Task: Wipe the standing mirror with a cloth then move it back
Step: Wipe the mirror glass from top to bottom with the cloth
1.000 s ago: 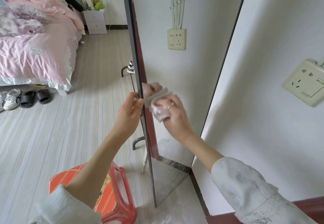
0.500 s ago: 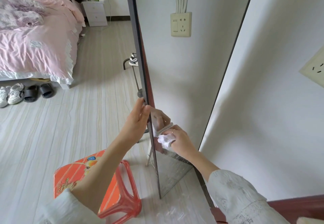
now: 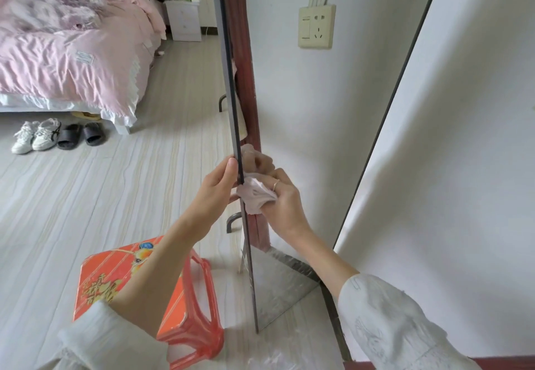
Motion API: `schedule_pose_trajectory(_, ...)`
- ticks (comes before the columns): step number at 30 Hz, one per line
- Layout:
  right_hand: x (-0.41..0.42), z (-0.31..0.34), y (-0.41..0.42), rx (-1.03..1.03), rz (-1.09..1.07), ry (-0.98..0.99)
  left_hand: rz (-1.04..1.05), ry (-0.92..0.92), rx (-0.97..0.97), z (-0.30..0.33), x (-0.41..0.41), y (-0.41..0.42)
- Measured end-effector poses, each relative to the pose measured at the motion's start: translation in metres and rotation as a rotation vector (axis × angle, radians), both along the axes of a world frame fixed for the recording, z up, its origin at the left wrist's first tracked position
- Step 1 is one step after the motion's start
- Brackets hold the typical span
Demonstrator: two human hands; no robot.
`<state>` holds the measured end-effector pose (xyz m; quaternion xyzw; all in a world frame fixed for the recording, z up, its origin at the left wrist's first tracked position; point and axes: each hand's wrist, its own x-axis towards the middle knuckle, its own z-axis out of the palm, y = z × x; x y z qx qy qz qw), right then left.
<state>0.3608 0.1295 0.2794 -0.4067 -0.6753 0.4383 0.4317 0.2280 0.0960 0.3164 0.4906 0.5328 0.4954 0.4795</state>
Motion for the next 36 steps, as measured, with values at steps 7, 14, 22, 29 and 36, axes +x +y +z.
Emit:
schedule_pose_trajectory(7, 0.025, -0.09, -0.009, -0.032, 0.092, -0.414, 0.037, 0.166, 0.157, -0.044, 0.008, -0.002)
schedule_pose_trajectory(14, 0.075, -0.052, 0.014, 0.011, -0.238, -0.007, 0.188, 0.25, 0.494, -0.081, 0.021, 0.007)
schedule_pose_trajectory(22, 0.091, -0.056, 0.046, 0.375, -0.42, 0.198, 0.401, 0.227, 0.789, -0.116, 0.026, 0.035)
schedule_pose_trajectory(29, 0.098, -0.103, 0.046, 0.56, -0.394, 0.314, 0.421, 0.23, 0.949, -0.159, 0.033, 0.033)
schedule_pose_trajectory(36, 0.107, -0.119, 0.023, 0.347, -0.315, 0.511, 0.301, 0.374, 0.682, -0.16, 0.029, 0.036)
